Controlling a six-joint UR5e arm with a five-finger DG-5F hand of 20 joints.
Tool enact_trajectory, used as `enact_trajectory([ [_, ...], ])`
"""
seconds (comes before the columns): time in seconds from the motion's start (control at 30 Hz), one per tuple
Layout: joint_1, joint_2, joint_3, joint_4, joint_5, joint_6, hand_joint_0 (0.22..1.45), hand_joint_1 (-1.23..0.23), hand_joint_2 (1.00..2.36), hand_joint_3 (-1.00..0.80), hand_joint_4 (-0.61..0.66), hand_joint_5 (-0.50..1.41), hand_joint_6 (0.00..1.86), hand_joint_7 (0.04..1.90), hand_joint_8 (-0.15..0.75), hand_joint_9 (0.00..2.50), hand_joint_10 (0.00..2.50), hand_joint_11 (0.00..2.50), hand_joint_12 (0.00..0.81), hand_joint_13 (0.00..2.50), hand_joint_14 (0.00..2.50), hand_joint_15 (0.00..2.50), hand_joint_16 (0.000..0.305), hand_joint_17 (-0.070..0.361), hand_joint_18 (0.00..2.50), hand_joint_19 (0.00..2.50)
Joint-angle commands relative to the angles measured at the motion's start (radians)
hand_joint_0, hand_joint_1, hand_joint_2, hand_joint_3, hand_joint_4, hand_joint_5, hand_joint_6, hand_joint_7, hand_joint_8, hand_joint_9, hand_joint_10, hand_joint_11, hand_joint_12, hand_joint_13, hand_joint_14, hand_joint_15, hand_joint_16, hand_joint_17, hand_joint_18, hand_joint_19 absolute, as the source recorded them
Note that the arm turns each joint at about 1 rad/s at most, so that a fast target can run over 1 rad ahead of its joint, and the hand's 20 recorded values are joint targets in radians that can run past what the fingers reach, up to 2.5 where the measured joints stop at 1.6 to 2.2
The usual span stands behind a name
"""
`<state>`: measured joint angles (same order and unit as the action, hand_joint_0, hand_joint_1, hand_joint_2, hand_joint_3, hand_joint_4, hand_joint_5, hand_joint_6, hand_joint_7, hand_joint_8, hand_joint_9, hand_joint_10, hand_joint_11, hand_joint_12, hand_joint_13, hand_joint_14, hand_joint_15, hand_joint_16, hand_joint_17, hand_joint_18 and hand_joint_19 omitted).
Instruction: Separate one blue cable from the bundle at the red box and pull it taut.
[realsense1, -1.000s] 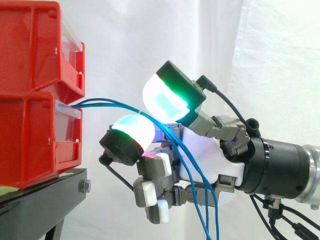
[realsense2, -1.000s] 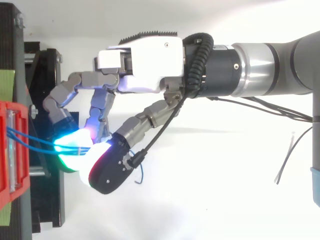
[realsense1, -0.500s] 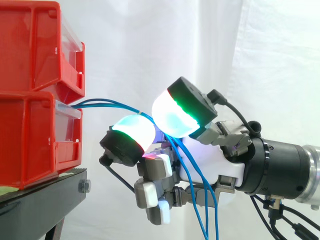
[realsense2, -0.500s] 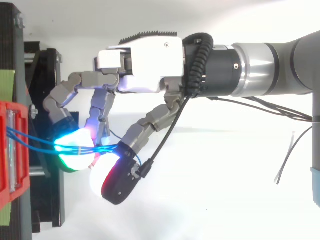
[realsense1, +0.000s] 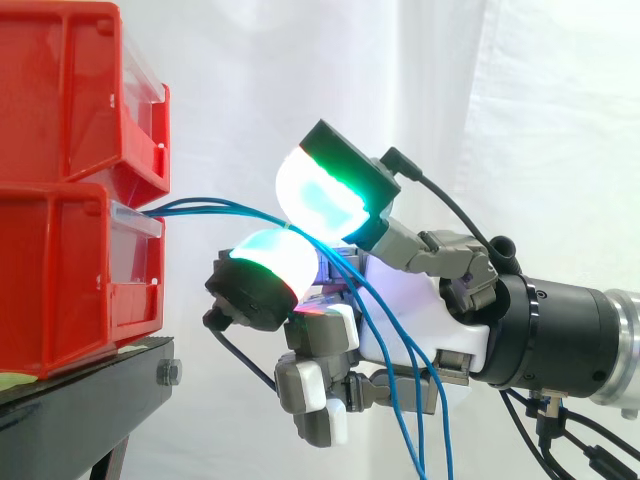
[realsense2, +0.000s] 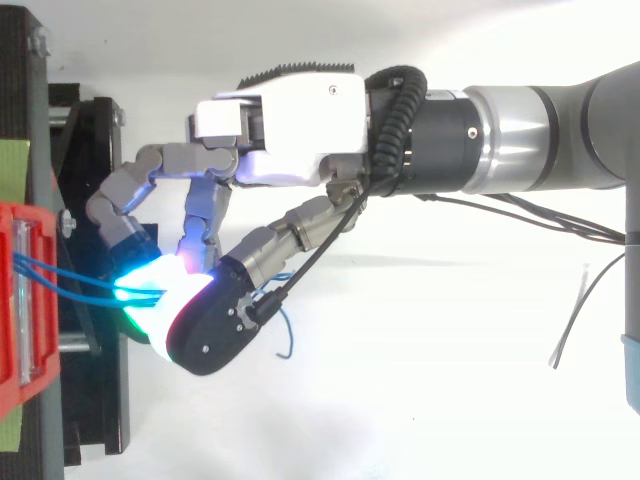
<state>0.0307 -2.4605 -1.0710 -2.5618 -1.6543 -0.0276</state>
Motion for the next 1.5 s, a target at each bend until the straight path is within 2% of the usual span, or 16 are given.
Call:
enact_trajectory([
  [0.0, 0.000, 0.000, 0.000, 0.000, 0.001, 0.000, 0.67, -0.82, 1.01, -0.42, 0.12, -0.12, 0.85, 1.52, 0.385, 1.27, 0.02, 0.81, 0.361, 1.20, 0.02, 0.52, 0.043, 0.096, 1.14, 0.65],
  [0.17, 0.000, 0.000, 0.000, 0.000, -0.002, 0.000, 0.75, -0.94, 1.00, -0.50, 0.04, -0.13, 0.87, 1.54, 0.374, 1.23, 0.02, 0.81, 0.354, 1.17, 0.02, 0.51, 0.043, 0.096, 1.14, 0.61],
  [0.27, 0.000, 0.000, 0.000, 0.000, -0.002, 0.000, 0.74, -0.96, 1.00, -0.50, 0.06, -0.14, 0.88, 1.56, 0.374, 1.22, 0.02, 0.81, 0.352, 1.17, 0.02, 0.51, 0.042, 0.095, 1.14, 0.60],
  [0.33, 0.000, 0.000, 0.000, 0.000, -0.002, 0.000, 0.70, -0.97, 1.00, -0.50, 0.09, -0.14, 0.89, 1.51, 0.374, 1.22, 0.02, 0.82, 0.351, 1.17, 0.02, 0.52, 0.042, 0.095, 1.14, 0.60],
  [0.4, 0.000, 0.000, 0.000, 0.000, -0.002, 0.000, 0.59, -0.92, 1.00, -0.50, 0.16, -0.14, 0.89, 1.40, 0.373, 1.23, 0.02, 0.81, 0.355, 1.17, 0.02, 0.52, 0.043, 0.096, 1.14, 0.63],
  [0.47, 0.000, 0.000, 0.000, 0.000, -0.002, 0.000, 0.52, -0.86, 1.00, -0.50, 0.18, -0.14, 0.88, 1.40, 0.388, 1.24, 0.02, 0.80, 0.377, 1.19, 0.02, 0.51, 0.047, 0.106, 1.18, 0.64],
  [0.57, 0.000, 0.000, 0.000, 0.000, -0.002, 0.000, 0.46, -0.73, 1.00, -0.50, 0.20, -0.13, 0.86, 1.33, 0.402, 1.24, 0.02, 0.77, 0.402, 1.20, 0.02, 0.50, 0.053, 0.119, 1.22, 0.63],
  [0.7, 0.002, 0.000, 0.003, 0.000, -0.002, 0.000, 0.48, -0.53, 1.00, -0.50, 0.22, -0.13, 0.84, 1.29, 0.396, 1.24, 0.02, 0.76, 0.394, 1.20, 0.02, 0.50, 0.052, 0.116, 1.21, 0.64],
  [0.77, 0.002, 0.000, 0.003, 0.000, -0.002, 0.000, 0.52, -0.49, 1.00, -0.50, 0.21, -0.13, 0.83, 1.28, 0.384, 1.24, 0.02, 0.76, 0.382, 1.19, 0.02, 0.51, 0.048, 0.109, 1.17, 0.68],
  [0.83, 0.002, 0.000, 0.003, 0.000, -0.002, 0.000, 0.59, -0.50, 1.00, -0.50, 0.20, -0.13, 0.83, 1.29, 0.370, 1.22, 0.02, 0.77, 0.365, 1.17, 0.02, 0.52, 0.046, 0.103, 1.14, 0.69],
  [0.87, 0.002, 0.000, 0.003, 0.000, -0.002, 0.000, 0.62, -0.55, 1.00, -0.50, 0.17, -0.13, 0.81, 1.33, 0.370, 1.22, 0.02, 0.77, 0.367, 1.17, 0.02, 0.52, 0.045, 0.102, 1.13, 0.70],
  [1.1, 0.000, 0.000, 0.003, -0.003, -0.002, 0.000, 0.63, -0.80, 1.02, -0.26, 0.15, -0.15, 0.83, 1.44, 0.378, 1.15, 0.02, 0.79, 0.377, 1.14, 0.02, 0.52, 0.047, 0.105, 1.12, 0.69],
  [1.2, 0.002, 0.000, 0.005, -0.003, -0.002, 0.000, 0.67, -0.88, 1.02, -0.25, 0.13, -0.16, 0.84, 1.53, 0.375, 1.13, 0.02, 0.79, 0.372, 1.13, 0.02, 0.51, 0.046, 0.103, 1.11, 0.66],
  [1.33, 0.002, 0.000, 0.005, -0.005, -0.002, 0.000, 0.75, -0.94, 1.02, -0.32, 0.08, -0.17, 0.86, 1.56, 0.371, 1.12, 0.02, 0.79, 0.367, 1.12, 0.02, 0.50, 0.045, 0.102, 1.10, 0.60],
  [1.47, 0.002, 0.000, 0.005, -0.005, -0.002, 0.000, 0.80, -0.94, 1.00, -0.50, 0.08, -0.17, 0.88, 1.52, 0.362, 1.12, 0.02, 0.80, 0.355, 1.11, 0.02, 0.50, 0.045, 0.100, 1.08, 0.59],
])
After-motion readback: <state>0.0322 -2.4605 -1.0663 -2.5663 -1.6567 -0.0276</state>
